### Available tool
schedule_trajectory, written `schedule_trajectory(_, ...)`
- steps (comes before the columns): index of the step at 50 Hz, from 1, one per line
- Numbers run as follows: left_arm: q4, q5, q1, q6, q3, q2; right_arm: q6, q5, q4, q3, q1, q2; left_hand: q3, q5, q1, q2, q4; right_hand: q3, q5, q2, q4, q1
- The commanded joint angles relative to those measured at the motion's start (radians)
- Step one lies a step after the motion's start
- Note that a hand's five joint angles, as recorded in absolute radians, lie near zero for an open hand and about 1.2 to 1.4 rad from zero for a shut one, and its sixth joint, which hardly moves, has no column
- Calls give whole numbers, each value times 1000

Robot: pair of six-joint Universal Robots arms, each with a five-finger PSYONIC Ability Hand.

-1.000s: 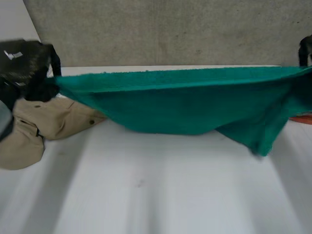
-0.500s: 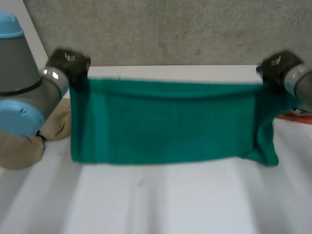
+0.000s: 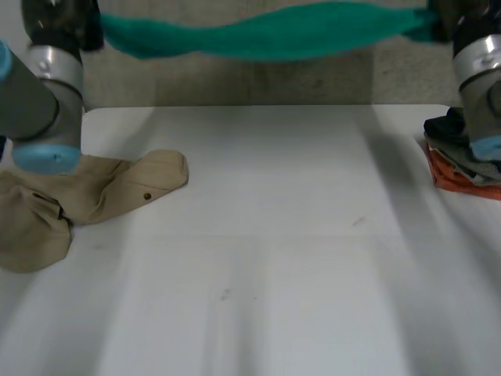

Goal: Fold the laundry.

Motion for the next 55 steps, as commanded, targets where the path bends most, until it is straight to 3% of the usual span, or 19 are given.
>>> schedule_trajectory(1, -37, -1, 3, 17, -130, -75, -31, -28, 105, 41, 19, 100, 204, 235, 244, 197, 193, 205, 197, 217, 196, 263)
schedule_trajectory(6, -132, -5, -12, 62, -209, -137, -103, -16, 206, 82, 36, 178, 204, 235, 244, 197, 193, 205, 197, 217, 196, 263)
schedule_trajectory(12, -255, -14, -35, 140, -306, -112, -209, 58, 363, 131, 36, 187, 204, 235, 244, 197, 193, 205, 197, 217, 196, 263)
schedule_trajectory(19, -379, -36, -39, 192, -502, 98, -281, 76, 663, 287, -4, 27, 204, 235, 244, 197, 193, 205, 197, 217, 196, 263)
schedule_trajectory(23, -521, -28, -37, 246, -645, 244, -365, 67, 835, 438, -44, -115, 204, 235, 244, 197, 193, 205, 197, 217, 196, 263)
schedule_trajectory(28, -789, 33, -25, 423, -814, 397, -705, 64, 1001, 689, -140, -314, 204, 235, 244, 197, 193, 205, 197, 217, 196, 263)
schedule_trajectory(31, -861, 71, -12, 479, -843, 433, -801, 53, 988, 752, -169, -376, 204, 235, 244, 197, 193, 205, 197, 217, 196, 263)
schedule_trajectory(35, -826, 102, -9, 494, -817, 425, -781, 26, 912, 772, -168, -373, 204, 235, 244, 197, 193, 205, 197, 217, 196, 263)
schedule_trajectory(39, -746, 65, -25, 455, -725, 355, -763, 32, 836, 693, -137, -282, 204, 235, 244, 197, 193, 205, 197, 217, 196, 263)
schedule_trajectory(46, -565, -59, -65, 252, -427, 125, -503, 64, 620, 409, -58, -54, 204, 235, 244, 197, 193, 205, 197, 217, 196, 263)
schedule_trajectory(49, -520, -90, -75, 221, -314, 26, -441, 58, 508, 333, -35, 26, 204, 235, 244, 197, 193, 205, 197, 217, 196, 263)
schedule_trajectory(55, -488, -111, -91, 234, -153, -133, -456, 55, 308, 208, -8, 175, 204, 235, 244, 197, 193, 205, 197, 217, 196, 263)
